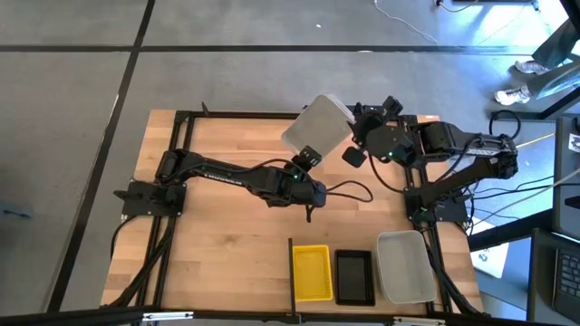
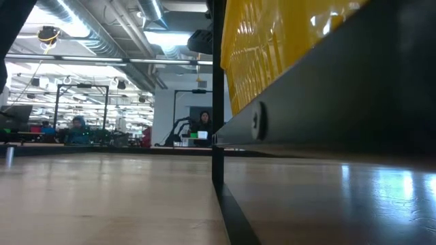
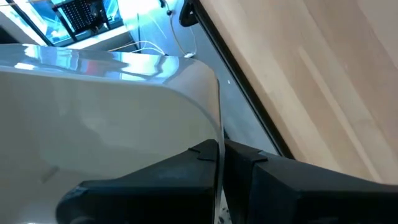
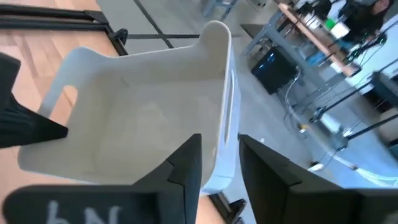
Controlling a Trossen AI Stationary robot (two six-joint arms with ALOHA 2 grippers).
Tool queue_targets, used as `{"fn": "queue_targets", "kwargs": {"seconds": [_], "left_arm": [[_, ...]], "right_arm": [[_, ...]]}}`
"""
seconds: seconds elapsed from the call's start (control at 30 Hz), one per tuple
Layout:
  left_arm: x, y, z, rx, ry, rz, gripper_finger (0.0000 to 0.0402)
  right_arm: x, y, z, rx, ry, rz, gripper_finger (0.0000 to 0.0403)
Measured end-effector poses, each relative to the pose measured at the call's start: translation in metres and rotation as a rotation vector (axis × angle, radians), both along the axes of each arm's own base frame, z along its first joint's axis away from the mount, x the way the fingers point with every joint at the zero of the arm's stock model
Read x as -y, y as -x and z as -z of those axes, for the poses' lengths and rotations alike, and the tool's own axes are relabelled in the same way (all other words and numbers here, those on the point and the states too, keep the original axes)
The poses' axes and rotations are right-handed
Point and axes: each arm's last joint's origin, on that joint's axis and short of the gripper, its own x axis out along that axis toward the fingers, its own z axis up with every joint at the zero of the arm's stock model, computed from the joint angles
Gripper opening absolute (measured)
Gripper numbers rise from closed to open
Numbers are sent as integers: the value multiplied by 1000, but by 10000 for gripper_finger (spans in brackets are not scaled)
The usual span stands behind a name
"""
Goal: Stack baskets on shelf by color
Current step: Stack the gray bin on top of the gray bin on the shelf
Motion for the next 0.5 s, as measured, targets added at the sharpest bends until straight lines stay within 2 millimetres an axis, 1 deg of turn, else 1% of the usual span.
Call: {"fn": "queue_targets", "kwargs": {"seconds": [0.17, 0.37, 0.5], "left_arm": [[0, 0, 0, 1, -8, -6, 0], [2, 0, 0, 4, -13, -4, 0], [5, 0, 0, 6, -10, 3, 0]], "right_arm": [[8, 1, 4, -10, -75, -2, 111], [22, 4, 6, 1, -119, 81, 111], [27, 5, 7, 1, -135, 93, 111]]}}
